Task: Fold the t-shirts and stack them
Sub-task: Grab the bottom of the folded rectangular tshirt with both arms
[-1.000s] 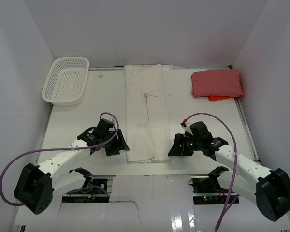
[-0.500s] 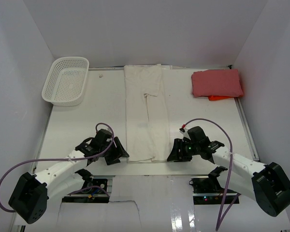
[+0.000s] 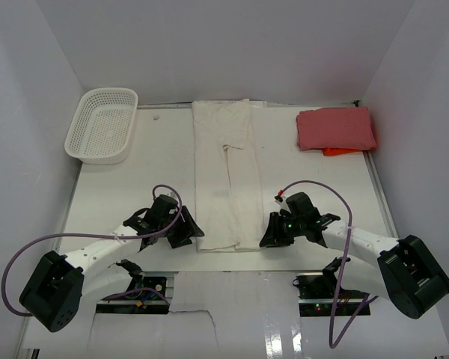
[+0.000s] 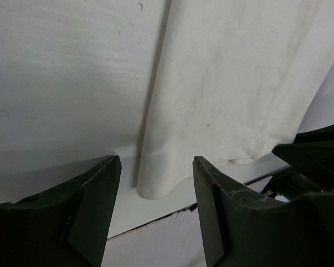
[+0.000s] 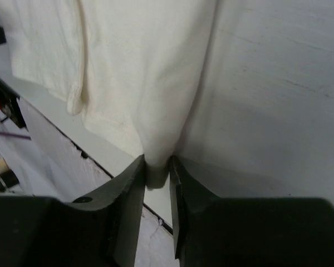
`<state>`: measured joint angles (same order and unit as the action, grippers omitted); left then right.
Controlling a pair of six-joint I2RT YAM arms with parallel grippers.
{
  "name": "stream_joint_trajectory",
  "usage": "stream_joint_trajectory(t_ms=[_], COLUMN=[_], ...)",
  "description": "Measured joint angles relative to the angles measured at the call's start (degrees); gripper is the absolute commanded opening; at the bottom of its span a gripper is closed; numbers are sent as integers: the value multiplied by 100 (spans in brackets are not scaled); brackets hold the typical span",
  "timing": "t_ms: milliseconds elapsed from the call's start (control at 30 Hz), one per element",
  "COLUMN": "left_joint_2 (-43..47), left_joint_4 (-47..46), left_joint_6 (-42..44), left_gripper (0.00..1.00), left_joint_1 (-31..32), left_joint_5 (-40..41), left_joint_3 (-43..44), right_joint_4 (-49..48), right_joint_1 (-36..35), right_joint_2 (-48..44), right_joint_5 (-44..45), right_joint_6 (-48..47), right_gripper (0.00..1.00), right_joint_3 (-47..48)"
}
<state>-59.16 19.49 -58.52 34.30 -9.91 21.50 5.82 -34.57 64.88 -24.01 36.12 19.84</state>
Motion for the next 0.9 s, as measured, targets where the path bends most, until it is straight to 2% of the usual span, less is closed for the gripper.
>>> stream_joint_trajectory(t_ms=[100, 667, 767, 800, 900], left_joint_2=[-131, -164, -140, -166, -302], left_joint_4=[-181, -479, -501, -503, -573], left_joint_6=[22, 151, 144, 149, 153], left_gripper=[62, 57, 47, 36, 19], left_joint_1=[2, 61, 94, 101, 114], left_joint_5=[-17, -323, -369, -382, -452], left_joint_3=[9, -170, -240, -243, -310], right_joint_4=[20, 151, 151, 151, 151], right_joint_1=[-2, -48, -63, -70, -72], right_joint_2=[142, 341, 343, 343, 343], right_joint_5=[109, 188, 188, 190, 190], right_joint_6=[-35, -76, -81, -81, -83], right_gripper=[8, 8, 8, 9, 9], right_joint_3=[0, 177, 181, 181, 181])
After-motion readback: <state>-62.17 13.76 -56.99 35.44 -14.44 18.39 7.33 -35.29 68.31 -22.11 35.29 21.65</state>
